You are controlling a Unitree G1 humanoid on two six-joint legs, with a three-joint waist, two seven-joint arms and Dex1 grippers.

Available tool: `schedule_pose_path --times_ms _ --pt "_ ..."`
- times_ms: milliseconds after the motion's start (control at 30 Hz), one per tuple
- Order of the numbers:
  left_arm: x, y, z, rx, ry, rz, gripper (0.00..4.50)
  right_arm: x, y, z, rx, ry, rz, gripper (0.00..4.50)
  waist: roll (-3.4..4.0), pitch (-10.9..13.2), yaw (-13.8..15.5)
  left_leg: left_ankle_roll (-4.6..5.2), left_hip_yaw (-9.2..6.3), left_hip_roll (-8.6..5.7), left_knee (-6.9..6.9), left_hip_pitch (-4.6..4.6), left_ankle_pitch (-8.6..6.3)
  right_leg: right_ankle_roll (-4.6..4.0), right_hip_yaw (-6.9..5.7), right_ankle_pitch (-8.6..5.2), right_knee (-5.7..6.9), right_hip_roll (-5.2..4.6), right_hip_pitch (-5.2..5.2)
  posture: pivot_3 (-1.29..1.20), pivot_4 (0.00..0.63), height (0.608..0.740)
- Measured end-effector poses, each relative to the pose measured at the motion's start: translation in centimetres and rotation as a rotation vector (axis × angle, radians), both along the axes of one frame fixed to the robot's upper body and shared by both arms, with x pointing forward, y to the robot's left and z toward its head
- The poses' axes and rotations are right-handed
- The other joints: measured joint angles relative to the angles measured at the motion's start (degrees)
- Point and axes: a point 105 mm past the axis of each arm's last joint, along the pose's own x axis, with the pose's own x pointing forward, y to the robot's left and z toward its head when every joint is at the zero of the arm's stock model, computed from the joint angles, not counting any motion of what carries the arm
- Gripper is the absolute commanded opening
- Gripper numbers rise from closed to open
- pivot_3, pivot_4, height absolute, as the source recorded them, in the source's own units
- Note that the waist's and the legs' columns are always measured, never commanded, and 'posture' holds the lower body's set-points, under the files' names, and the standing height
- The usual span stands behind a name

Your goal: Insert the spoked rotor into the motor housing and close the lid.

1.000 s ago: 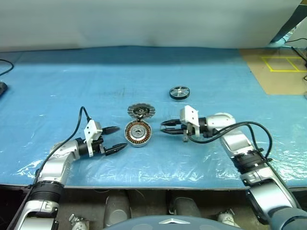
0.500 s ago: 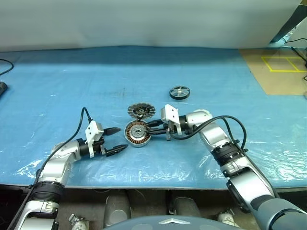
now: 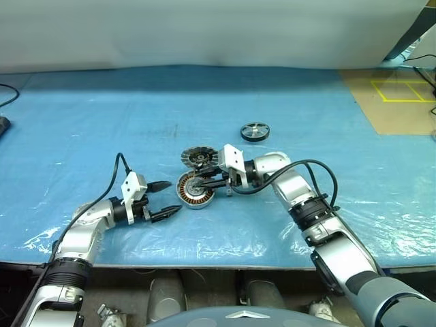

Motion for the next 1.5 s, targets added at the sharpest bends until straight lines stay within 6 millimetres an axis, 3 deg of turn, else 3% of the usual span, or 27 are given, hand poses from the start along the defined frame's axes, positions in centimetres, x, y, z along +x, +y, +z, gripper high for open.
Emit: schedule_pose_path --times_ms 533,1167,1200,1500 --pt "0.0 0.0 -0.1 0.001 -0.01 0.006 4.5 0.1 0.0 -1.8 -0.021 0.047 -0.022 0.57 0.0 0.0 0.0 -0.01 -0.01 0.01 0.05 0.0 0.0 0.0 -0.01 0.0 0.06 0.0 0.0 0.0 0.15 0.74" --pt "0.0 0.1 -0.2 0.002 -0.011 0.022 4.5 0.0 0.3 -2.0 -0.017 0.038 -0.015 0.57 0.0 0.0 0.0 0.0 -0.01 0.02 0.14 0.01 0.0 -0.01 0.0 0.0 0.15 0.0 0.0 0.0 0.15 0.74" --pt "0.0 0.1 -0.2 0.002 -0.011 0.023 4.5 0.0 0.3 -2.0 -0.018 0.038 -0.015 1.29 0.0 0.0 0.0 0.0 -0.01 0.02 0.15 0.01 0.0 -0.01 0.0 0.0 0.17 0.0 0.0 0.0 0.15 0.74" --pt "0.0 0.0 -0.3 -0.003 -0.013 0.024 4.5 0.0 0.3 -2.1 -0.007 0.03 -0.028 4.28 0.0 0.0 0.0 0.0 -0.01 0.02 0.21 0.02 0.0 -0.01 0.01 0.0 0.22 -0.01 0.0 0.0 0.15 0.74"
